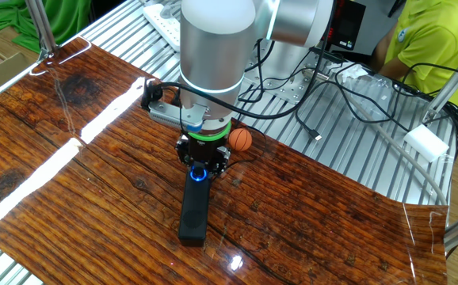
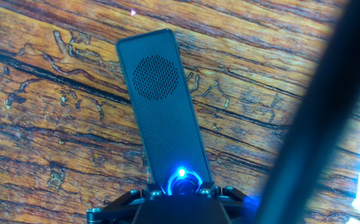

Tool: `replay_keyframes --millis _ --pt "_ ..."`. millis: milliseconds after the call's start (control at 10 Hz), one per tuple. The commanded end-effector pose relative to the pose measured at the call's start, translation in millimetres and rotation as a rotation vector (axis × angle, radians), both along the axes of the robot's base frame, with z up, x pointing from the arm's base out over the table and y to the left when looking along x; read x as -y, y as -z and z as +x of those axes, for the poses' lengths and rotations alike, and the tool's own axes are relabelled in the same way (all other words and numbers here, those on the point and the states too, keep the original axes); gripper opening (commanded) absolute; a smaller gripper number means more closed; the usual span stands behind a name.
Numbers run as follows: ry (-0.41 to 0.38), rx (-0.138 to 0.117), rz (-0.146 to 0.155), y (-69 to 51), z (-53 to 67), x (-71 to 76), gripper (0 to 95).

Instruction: Turn the knob to increase the volume of the speaker

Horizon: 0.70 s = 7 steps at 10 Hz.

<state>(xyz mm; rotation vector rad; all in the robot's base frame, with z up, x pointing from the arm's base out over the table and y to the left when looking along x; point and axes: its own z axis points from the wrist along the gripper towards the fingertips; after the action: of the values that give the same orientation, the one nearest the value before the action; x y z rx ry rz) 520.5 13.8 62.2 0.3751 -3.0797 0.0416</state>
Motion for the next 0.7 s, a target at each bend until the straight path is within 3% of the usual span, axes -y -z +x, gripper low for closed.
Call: replay_keyframes --millis 100,300,400,700 --pt "0.0 0.0 -0.001 0.5 0.0 -0.4 19.0" --pt "0.0 0.001 -0.003 0.5 0.0 -0.4 19.0" --pt "0.0 0.001 -0.002 0.5 0.0 -0.4 0.0" --pt "0.003 0.013 -0.001 0.5 0.0 -0.4 0.0"
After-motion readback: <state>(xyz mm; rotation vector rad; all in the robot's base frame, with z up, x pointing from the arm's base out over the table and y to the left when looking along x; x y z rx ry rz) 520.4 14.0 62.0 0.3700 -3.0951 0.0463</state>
